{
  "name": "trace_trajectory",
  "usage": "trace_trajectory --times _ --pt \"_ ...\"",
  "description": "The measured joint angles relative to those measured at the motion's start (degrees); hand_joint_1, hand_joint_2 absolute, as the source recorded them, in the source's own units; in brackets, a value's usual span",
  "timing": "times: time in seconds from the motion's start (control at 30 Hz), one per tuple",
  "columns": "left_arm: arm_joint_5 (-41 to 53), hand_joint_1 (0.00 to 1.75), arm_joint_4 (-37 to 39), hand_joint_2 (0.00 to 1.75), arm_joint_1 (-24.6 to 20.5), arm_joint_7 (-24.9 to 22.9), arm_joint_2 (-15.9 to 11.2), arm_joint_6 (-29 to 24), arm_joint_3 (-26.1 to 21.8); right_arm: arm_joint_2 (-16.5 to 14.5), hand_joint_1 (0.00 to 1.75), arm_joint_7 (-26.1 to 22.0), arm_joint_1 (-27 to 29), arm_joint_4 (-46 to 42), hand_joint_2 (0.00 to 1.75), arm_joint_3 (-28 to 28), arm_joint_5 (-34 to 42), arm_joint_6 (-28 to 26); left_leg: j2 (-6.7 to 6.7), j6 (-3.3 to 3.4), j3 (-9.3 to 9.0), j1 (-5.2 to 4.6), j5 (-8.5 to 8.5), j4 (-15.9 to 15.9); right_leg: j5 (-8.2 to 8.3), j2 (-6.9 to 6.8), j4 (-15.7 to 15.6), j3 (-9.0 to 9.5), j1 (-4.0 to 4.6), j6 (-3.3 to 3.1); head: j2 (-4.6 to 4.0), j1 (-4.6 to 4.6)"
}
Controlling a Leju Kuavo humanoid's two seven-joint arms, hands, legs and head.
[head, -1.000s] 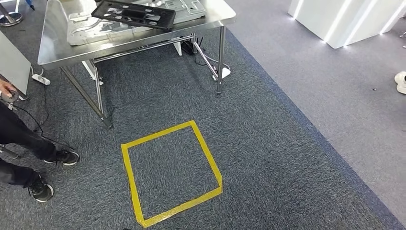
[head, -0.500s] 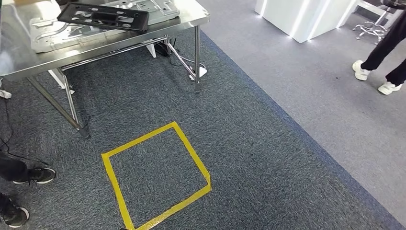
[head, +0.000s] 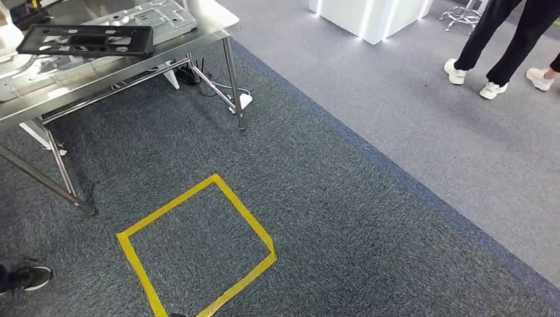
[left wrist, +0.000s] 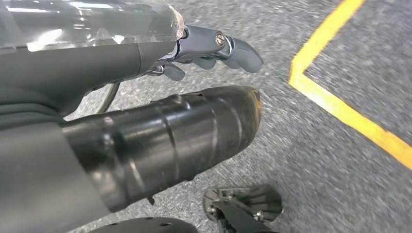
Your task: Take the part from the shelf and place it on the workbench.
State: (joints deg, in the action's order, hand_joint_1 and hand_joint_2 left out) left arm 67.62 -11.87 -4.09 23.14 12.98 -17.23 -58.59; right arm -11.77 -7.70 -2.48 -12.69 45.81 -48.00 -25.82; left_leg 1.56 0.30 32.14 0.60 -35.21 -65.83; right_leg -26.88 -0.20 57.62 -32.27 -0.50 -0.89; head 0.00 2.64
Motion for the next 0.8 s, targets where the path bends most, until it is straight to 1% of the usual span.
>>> trace_trajectory --times 0.03,0.07,0.1,0.13,0.17,0.2,0.23,0.27,0.3,0.33,0.37,0.4,0.43,0.47,0.5,0.53,0.57,0.6,0.63,0.67,0.7,0.73,0.77,0.8 --pt "-0.02 0.00 0.00 0.00 0.09 0.03 -0.01 -0.01 -0.01 -0.01 0.00 0.00 -0.03 0.01 0.00 0.01 -0.01 0.07 -0.61 -0.07 1.80 0.02 -1.70 -3.87 0.02 0.57 0.02 -0.06 0.07 -0.10 0.00 -0.01" --pt "0.01 0.00 0.00 0.00 0.20 0.03 -0.01 -0.02 -0.01 -0.02 0.00 0.00 -0.03 0.02 0.00 0.01 -0.02 0.11 -0.84 -0.10 3.16 0.03 -2.47 -6.69 0.03 1.22 0.06 -0.06 0.12 -0.14 0.00 0.00" --pt "0.09 0.00 0.00 0.00 0.29 0.02 -0.01 -0.03 -0.01 -0.03 0.00 0.00 0.01 0.03 0.00 0.01 -0.04 0.16 -0.95 -0.08 3.81 0.03 -2.20 -7.81 0.02 1.87 0.13 -0.05 0.16 -0.15 0.00 -0.01" --pt "0.19 0.00 0.00 0.00 0.36 0.01 -0.01 -0.06 -0.01 -0.03 0.00 0.01 0.05 0.04 0.00 0.01 -0.07 0.27 -1.06 0.00 3.47 0.03 -0.78 -6.74 0.01 2.60 0.24 -0.02 0.17 -0.15 0.00 0.00" --pt "0.28 0.00 0.00 0.00 0.38 -0.03 -0.01 -0.12 -0.01 -0.03 0.00 0.01 0.07 0.07 0.00 0.01 -0.15 0.45 -1.39 0.12 2.20 0.05 1.45 -3.62 -0.01 3.32 0.39 0.00 0.15 -0.11 0.00 0.00" --pt "0.38 0.00 0.00 0.00 0.39 -0.08 -0.01 -0.19 -0.01 -0.05 0.00 0.02 0.08 0.09 0.00 0.01 -0.27 0.68 -2.40 0.30 0.64 0.11 3.52 0.21 -0.05 3.98 0.58 -0.06 0.12 -0.03 0.00 0.00" --pt "0.47 0.00 0.00 0.00 0.40 -0.14 -0.02 -0.27 -0.01 -0.06 0.00 0.04 0.01 0.12 0.00 0.00 -0.46 0.92 -3.54 0.45 -0.72 0.17 5.01 3.75 -0.12 4.67 0.91 -0.25 0.16 0.15 0.00 0.01" --pt "0.56 0.00 0.00 0.00 0.38 -0.20 -0.02 -0.36 -0.01 -0.08 0.00 0.06 -0.05 0.14 0.00 -0.01 -0.71 1.10 -4.51 0.59 -1.55 0.16 5.74 6.00 -0.14 5.22 1.14 -0.50 0.14 0.44 0.00 0.01" --pt "0.67 0.00 0.00 0.00 0.32 -0.25 -0.03 -0.44 -0.01 -0.09 0.00 0.08 -0.06 0.16 0.00 -0.02 -0.95 1.23 -5.11 0.75 -1.82 0.08 5.77 6.95 -0.09 5.74 1.25 -0.77 0.11 0.81 0.00 0.01" --pt "0.74 0.00 0.00 0.00 0.24 -0.29 -0.04 -0.54 -0.01 -0.09 0.00 0.09 -0.05 0.17 0.00 -0.03 -1.15 1.31 -4.94 0.94 -1.90 -0.06 5.74 7.18 0.03 6.26 1.26 -0.96 0.05 1.24 0.00 0.01" --pt "0.80 0.00 0.00 0.00 0.15 -0.31 -0.05 -0.64 -0.01 -0.09 0.00 0.10 0.06 0.18 0.00 -0.04 -1.30 1.38 -4.46 1.29 -1.98 -0.04 5.94 7.36 0.17 6.66 1.15 -1.06 -0.03 1.65 0.00 0.02" --pt "0.84 0.00 0.00 0.00 0.08 -0.32 -0.07 -0.73 -0.01 -0.09 0.00 0.10 0.17 0.19 0.00 -0.04 -1.39 1.45 -3.89 1.74 -2.15 0.01 6.19 7.69 -0.04 6.28 1.42 -1.24 -0.04 1.94 0.00 0.04" --pt "0.85 0.00 0.00 0.00 0.06 -0.30 -0.08 -0.80 -0.01 -0.08 0.00 0.11 0.22 0.21 0.00 -0.04 -1.44 1.52 -3.29 2.18 -2.29 0.09 6.49 8.04 -0.82 5.26 2.52 -1.78 0.00 2.14 0.00 0.12" --pt "0.88 0.00 0.00 0.00 0.06 -0.27 -0.08 -0.83 -0.01 -0.08 0.00 0.12 0.22 0.22 0.00 -0.05 -1.49 1.59 -2.61 2.54 -2.34 0.17 6.72 8.34 -2.24 3.90 4.80 -2.85 0.08 2.29 0.00 0.19" --pt "0.89 0.00 0.00 0.00 0.11 -0.25 -0.09 -0.84 -0.01 -0.08 0.00 0.13 0.18 0.24 0.00 -0.06 -1.51 1.68 -1.89 2.74 -2.34 0.04 6.81 8.41 -4.13 2.35 8.17 -4.43 0.08 2.38 0.00 0.24" --pt "0.89 0.00 0.00 0.00 0.22 -0.23 -0.09 -0.85 -0.01 -0.08 0.00 0.14 0.13 0.26 0.00 -0.07 -1.54 1.77 -1.15 2.86 -2.27 -0.06 6.80 8.40 -5.93 1.46 11.97 -6.25 0.03 2.52 0.00 0.30" --pt "0.89 0.00 0.00 0.00 0.32 -0.23 -0.11 -0.85 -0.01 -0.08 0.00 0.14 0.10 0.27 0.00 -0.08 -1.56 1.84 -0.37 2.90 -2.21 -0.17 6.75 8.38 -7.06 1.01 15.09 -7.73 -0.07 2.65 0.00 0.29" --pt "0.88 0.00 0.00 0.00 0.38 -0.23 -0.13 -0.85 -0.01 -0.08 0.00 0.14 0.12 0.28 0.00 -0.10 -1.60 1.90 0.39 2.90 -2.19 -0.23 6.68 8.35 -7.18 0.75 16.55 -8.38 -0.17 2.73 0.00 0.29" --pt "0.87 0.00 0.00 0.00 0.37 -0.23 -0.14 -0.85 -0.01 -0.08 0.00 0.14 0.17 0.29 0.00 -0.11 -1.67 1.94 1.07 2.87 -2.21 -0.26 6.59 8.32 -6.20 0.50 15.72 -7.87 -0.25 2.77 0.00 0.30" --pt "0.86 0.00 0.00 0.00 0.33 -0.23 -0.15 -0.87 -0.01 -0.08 0.00 0.14 0.22 0.31 0.00 -0.13 -1.79 1.95 1.65 2.76 -2.30 -0.27 6.48 8.28 -4.43 0.01 12.74 -6.20 -0.29 2.71 0.00 0.30" --pt "0.84 0.00 0.00 0.00 0.29 -0.23 -0.15 -0.90 -0.01 -0.08 0.00 0.14 0.24 0.32 0.00 -0.15 -1.92 1.93 2.20 2.60 -2.45 -0.28 6.34 8.24 -2.65 -0.97 8.59 -3.92 -0.25 2.57 0.00 0.30" --pt "0.83 0.00 0.00 0.00 0.26 -0.23 -0.15 -0.94 -0.02 -0.08 0.00 0.16 0.21 0.33 0.00 -0.19 -2.09 1.88 2.71 2.34 -2.59 -0.40 6.15 8.17 -1.35 -2.09 4.82 -1.90 -0.04 2.32 0.00 0.29" --pt "0.81 0.00 0.00 0.00 0.25 -0.23 -0.16 -0.99 -0.02 -0.09 0.00 0.25 0.14 0.34 0.00 -0.26 -2.22 1.74 3.15 2.05 -2.71 -0.49 5.99 8.13 -0.63 -2.88 2.20 -0.55 0.19 2.05 0.00 0.28" --pt "0.82 0.00 0.00 0.00 0.20 -0.23 -0.16 -1.03 -0.02 -0.10 0.00 0.48 0.09 0.34 0.00 -0.34 -2.36 1.52 3.58 1.76 -2.83 -0.57 5.86 8.10 -0.51 -3.27 0.97 0.00 0.44 1.78 0.00 0.26"
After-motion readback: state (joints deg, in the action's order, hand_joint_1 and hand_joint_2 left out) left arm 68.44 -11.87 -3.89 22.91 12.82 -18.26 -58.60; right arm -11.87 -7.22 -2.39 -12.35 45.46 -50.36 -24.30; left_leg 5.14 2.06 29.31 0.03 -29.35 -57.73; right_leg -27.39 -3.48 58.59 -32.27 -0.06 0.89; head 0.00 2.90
